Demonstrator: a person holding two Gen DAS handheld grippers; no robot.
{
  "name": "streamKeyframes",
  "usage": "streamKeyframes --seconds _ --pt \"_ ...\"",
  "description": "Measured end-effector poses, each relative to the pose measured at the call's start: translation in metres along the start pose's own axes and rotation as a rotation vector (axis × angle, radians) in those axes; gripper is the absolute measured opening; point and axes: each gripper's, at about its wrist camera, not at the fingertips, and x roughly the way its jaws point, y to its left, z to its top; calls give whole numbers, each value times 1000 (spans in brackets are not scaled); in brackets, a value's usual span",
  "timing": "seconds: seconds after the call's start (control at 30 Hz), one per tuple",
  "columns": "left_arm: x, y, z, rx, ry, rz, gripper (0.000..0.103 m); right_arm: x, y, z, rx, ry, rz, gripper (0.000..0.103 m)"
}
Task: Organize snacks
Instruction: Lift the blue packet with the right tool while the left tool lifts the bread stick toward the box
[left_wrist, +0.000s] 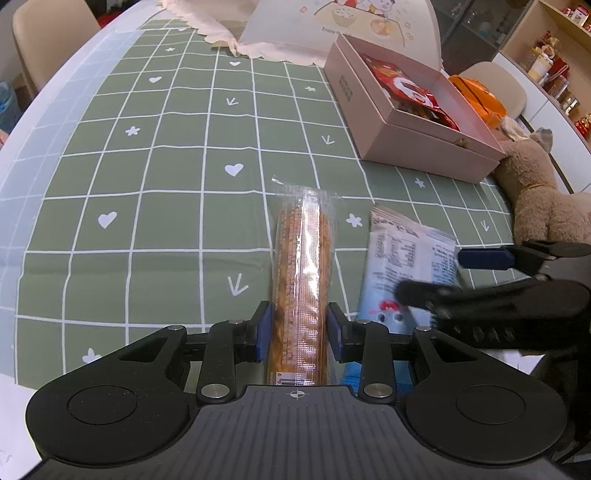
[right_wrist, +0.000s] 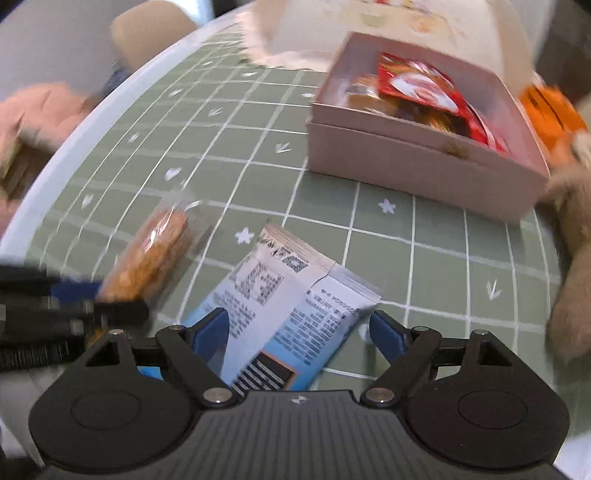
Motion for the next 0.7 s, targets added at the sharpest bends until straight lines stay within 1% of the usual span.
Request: streamKeyframes --seconds 0.03,0.1,0.2,0.23,0.27,0.3,0.37,0.43,0.47,0.5,0.53,0.57,0.6,0.67,0.7 --pt "0 0 0 0 0 0 37 -3 -2 -3 -47 -8 -17 83" --pt "0 1 0 -3 -1 -1 37 -8 -3 -8 -140 -33 -80 83" --pt "-1 1 -1 -8 -7 -1 37 -16 -4 -18 -270 -99 -252 83" --pt "-1 1 -1 -10 -10 -2 37 -19 -6 -19 -268 -109 -270 83" --pt "-1 2 -2 -15 -12 -4 37 -23 -10 -19 -239 -112 -260 83" --pt "-1 3 -2 -20 -14 -7 37 -27 -16 -18 -186 -107 -229 83" --pt "-2 5 -3 -35 -17 -15 37 -31 -33 -17 -28 -88 -161 83" --pt "-2 6 -4 -46 -22 -18 37 -31 -51 -19 211 -49 -108 83" --pt "-2 6 -4 -47 -24 -16 37 -28 -57 -21 311 -24 -67 83" --pt "-2 5 -5 -42 -27 -11 37 -23 -60 -22 395 0 -3 83" --pt "-2 3 -6 -33 -29 -4 37 -18 -60 -22 430 9 32 83" --pt "-2 2 -6 -23 -31 2 37 -15 -55 -22 442 9 41 83" --pt "-2 1 -7 -14 -34 6 37 -11 -48 -19 429 9 28 83" --pt "-2 -1 -8 -2 -41 13 37 -1 -31 -10 361 21 -28 83" --pt "-2 -1 -9 0 -45 13 37 5 -22 -7 319 24 -63 85"
